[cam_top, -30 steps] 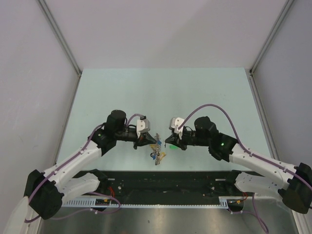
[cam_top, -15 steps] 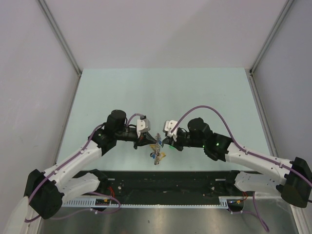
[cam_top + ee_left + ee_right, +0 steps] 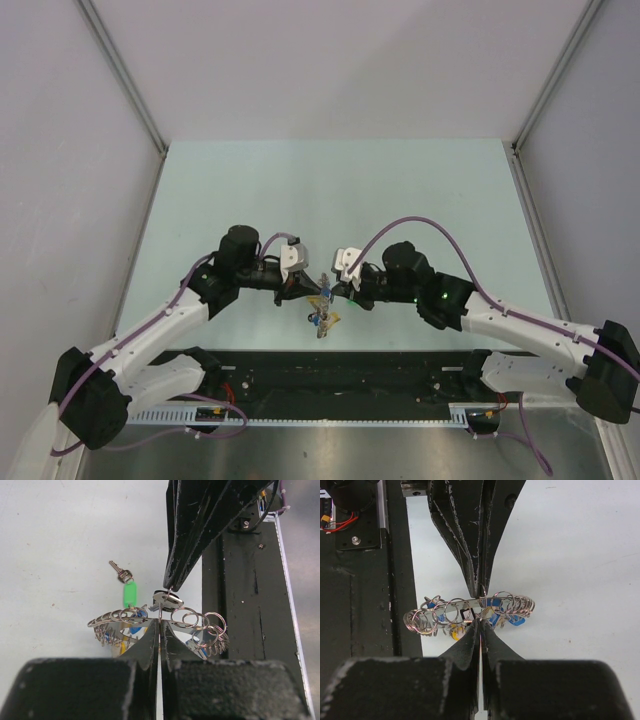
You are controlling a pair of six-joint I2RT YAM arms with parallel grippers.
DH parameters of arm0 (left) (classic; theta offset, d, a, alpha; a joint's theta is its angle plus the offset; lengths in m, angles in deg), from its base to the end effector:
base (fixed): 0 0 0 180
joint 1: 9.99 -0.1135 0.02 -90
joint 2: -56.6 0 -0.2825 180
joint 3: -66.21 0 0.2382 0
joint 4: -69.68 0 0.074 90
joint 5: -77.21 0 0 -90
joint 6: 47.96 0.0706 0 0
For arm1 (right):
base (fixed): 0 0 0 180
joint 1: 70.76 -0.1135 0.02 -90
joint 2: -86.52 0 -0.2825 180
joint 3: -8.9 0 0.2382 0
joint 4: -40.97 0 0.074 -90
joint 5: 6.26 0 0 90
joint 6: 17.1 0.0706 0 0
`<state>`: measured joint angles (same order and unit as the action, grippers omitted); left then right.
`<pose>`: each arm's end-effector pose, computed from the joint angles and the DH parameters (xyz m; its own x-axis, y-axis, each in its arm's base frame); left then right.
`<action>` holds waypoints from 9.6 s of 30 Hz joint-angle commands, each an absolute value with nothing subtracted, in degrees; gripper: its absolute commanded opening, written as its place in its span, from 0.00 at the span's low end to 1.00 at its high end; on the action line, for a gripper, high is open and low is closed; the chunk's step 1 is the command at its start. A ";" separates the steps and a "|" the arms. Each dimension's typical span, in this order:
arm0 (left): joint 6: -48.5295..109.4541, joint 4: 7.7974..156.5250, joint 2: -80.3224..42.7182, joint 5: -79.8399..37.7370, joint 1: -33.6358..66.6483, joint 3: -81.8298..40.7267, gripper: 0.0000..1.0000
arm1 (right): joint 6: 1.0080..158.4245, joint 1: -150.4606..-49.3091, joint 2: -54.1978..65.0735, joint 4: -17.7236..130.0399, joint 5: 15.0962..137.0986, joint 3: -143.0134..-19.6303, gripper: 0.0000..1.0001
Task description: Put the keys on the keyring
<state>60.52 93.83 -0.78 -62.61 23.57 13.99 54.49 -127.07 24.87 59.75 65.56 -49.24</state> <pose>0.1445 -0.1606 0.2715 -0.0979 0.3103 -0.9456 0.9941 0.0748 -0.0783 0.1226 0.2237 0.2940 0.1006 -0.3900 -0.9153 -0.9684 0.1725 -0.1799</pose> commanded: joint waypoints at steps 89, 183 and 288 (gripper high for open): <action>62.61 92.35 -0.44 -65.70 23.49 11.28 0.00 | 54.36 -128.77 24.47 57.93 67.83 -52.18 0.00; 65.51 92.88 1.67 -63.50 24.46 12.24 0.00 | 55.76 -128.24 23.15 58.99 68.53 -53.32 0.00; 66.74 94.90 0.00 -63.77 27.71 11.54 0.00 | 58.31 -127.27 21.74 57.58 66.25 -55.52 0.00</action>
<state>65.66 95.58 0.03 -60.89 26.37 13.99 58.31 -127.31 21.53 61.78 66.26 -52.01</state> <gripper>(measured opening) 0.005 0.008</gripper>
